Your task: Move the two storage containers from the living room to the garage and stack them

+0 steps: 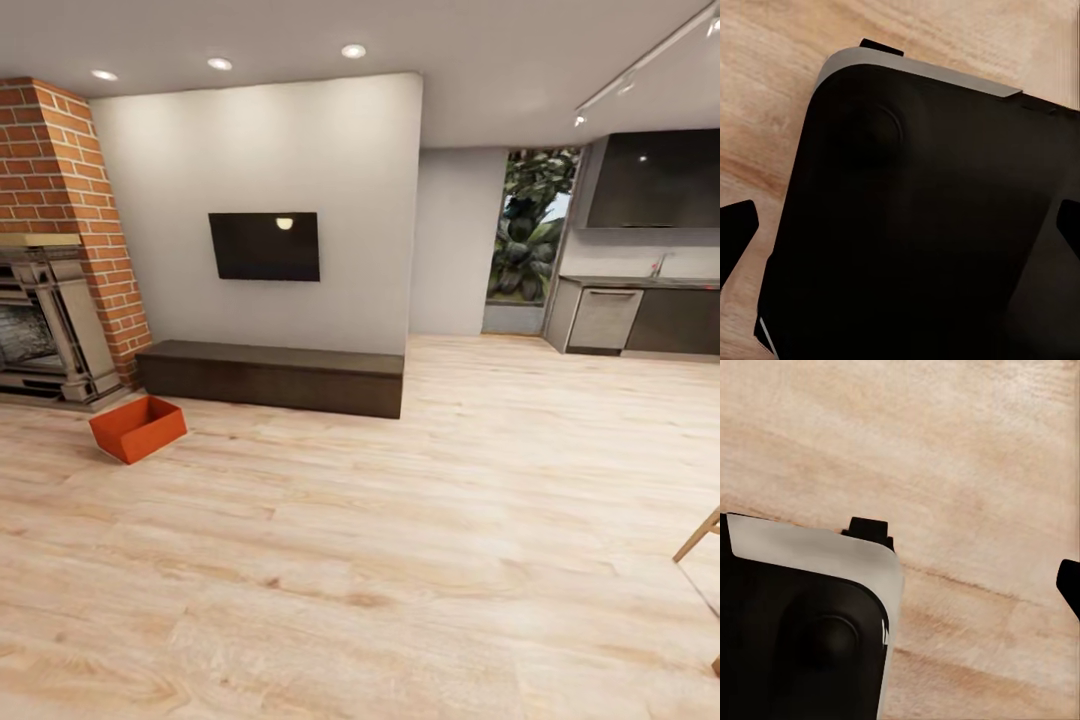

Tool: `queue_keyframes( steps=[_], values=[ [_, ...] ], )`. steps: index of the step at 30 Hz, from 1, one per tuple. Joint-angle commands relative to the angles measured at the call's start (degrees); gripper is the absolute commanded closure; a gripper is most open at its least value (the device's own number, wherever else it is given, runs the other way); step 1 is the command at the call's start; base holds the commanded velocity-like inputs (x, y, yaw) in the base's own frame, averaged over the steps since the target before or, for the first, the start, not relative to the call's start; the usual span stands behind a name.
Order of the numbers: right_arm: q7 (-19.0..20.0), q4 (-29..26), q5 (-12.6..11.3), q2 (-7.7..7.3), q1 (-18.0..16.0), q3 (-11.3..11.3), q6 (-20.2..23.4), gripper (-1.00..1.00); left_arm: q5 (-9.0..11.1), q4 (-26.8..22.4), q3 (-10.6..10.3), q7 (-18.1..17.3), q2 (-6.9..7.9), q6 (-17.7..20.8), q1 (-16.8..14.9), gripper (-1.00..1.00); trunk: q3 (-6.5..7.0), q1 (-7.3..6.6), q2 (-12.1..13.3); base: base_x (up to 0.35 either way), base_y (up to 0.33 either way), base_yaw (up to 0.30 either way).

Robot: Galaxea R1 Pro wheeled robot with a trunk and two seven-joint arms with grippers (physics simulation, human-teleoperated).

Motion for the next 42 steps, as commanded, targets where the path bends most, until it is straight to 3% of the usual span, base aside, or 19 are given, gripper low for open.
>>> queue_keyframes(
  steps=[1, 42],
  values=[
    [0.1, 0.2, -0.5, 0.02, -0.1, 0.5, -0.3, -1.00, 0.2, -0.1, 0.1, 0.0, -0.01, -0.1, 0.0, -1.00, -0.05, 0.03, 0.0, 0.322, 0.000, 0.000],
    [0.2, 0.1, -0.2, 0.02, -0.1, 0.7, -0.3, -1.00, 0.2, -0.1, 0.1, 0.0, -0.01, -0.3, 0.0, -1.00, -0.05, 0.03, 0.0, 0.323, 0.000, 0.000]
  ],
)
